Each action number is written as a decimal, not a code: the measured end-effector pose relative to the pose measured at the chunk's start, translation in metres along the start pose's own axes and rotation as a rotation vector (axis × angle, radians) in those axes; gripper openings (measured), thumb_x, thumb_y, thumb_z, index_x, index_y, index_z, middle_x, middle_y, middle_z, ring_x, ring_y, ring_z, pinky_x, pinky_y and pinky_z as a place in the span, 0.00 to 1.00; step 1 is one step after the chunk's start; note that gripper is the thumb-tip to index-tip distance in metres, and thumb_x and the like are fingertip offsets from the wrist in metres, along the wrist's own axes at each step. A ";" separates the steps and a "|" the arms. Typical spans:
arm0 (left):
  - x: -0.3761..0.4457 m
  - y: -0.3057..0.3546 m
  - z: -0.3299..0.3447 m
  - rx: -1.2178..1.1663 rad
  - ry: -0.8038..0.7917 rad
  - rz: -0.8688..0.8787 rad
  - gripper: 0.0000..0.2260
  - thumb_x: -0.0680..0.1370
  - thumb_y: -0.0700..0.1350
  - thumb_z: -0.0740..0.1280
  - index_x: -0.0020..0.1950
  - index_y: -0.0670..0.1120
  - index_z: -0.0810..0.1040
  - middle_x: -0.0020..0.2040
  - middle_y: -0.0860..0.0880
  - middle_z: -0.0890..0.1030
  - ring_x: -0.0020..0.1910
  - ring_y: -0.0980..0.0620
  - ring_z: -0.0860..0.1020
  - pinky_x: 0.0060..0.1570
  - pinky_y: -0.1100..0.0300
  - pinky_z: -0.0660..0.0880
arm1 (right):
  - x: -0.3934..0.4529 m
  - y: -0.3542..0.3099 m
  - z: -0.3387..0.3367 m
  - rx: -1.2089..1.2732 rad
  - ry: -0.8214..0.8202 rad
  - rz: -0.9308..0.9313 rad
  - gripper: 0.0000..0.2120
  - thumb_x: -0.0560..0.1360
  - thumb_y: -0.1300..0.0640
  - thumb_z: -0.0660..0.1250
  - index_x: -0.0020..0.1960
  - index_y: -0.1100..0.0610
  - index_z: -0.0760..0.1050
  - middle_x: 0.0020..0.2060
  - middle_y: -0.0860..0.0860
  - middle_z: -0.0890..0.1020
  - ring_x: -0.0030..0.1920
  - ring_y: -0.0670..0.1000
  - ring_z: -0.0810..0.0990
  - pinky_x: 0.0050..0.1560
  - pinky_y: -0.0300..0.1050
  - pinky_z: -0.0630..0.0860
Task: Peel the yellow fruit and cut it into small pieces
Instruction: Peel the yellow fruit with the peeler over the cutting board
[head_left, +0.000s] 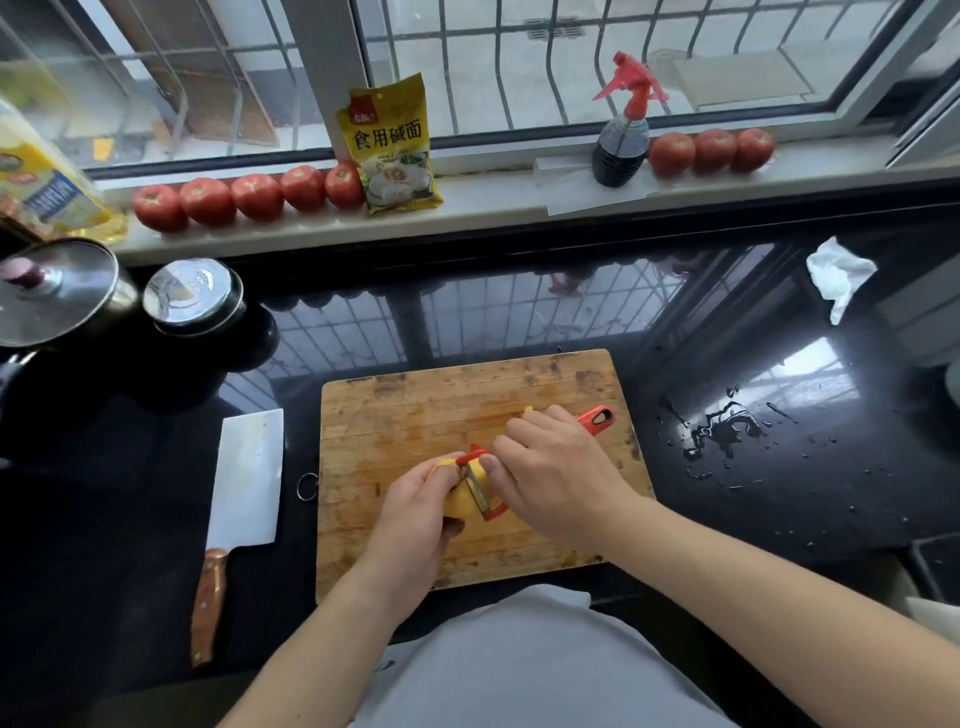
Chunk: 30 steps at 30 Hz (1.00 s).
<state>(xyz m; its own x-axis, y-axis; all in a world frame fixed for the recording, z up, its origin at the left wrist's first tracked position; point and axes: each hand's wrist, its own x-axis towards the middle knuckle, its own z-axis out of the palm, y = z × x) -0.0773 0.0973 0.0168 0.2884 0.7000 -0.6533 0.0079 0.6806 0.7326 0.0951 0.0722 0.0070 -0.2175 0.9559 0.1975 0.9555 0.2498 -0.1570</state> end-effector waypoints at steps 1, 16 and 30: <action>0.000 0.000 -0.001 0.014 0.003 0.001 0.12 0.85 0.41 0.60 0.54 0.45 0.84 0.42 0.48 0.81 0.41 0.52 0.74 0.43 0.55 0.69 | 0.000 0.005 0.002 0.002 0.006 -0.005 0.20 0.85 0.48 0.53 0.39 0.54 0.73 0.35 0.48 0.75 0.35 0.51 0.69 0.41 0.49 0.66; -0.003 0.008 -0.019 -0.463 -0.096 -0.255 0.15 0.84 0.44 0.62 0.66 0.36 0.75 0.55 0.37 0.80 0.45 0.46 0.80 0.41 0.59 0.82 | -0.014 0.070 0.027 -0.099 -0.249 0.412 0.23 0.85 0.44 0.45 0.44 0.51 0.74 0.41 0.47 0.77 0.45 0.53 0.76 0.49 0.52 0.70; -0.003 0.003 0.003 -0.026 0.047 -0.134 0.13 0.85 0.48 0.58 0.54 0.41 0.77 0.35 0.43 0.75 0.28 0.49 0.70 0.31 0.54 0.67 | -0.004 -0.007 -0.011 0.003 0.109 0.069 0.19 0.84 0.50 0.55 0.37 0.54 0.72 0.34 0.50 0.74 0.35 0.52 0.68 0.39 0.49 0.65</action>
<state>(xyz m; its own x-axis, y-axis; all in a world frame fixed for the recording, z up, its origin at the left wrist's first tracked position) -0.0751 0.0969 0.0218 0.2412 0.6118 -0.7533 0.0181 0.7733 0.6338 0.0921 0.0645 0.0182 -0.1282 0.9484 0.2899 0.9667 0.1847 -0.1770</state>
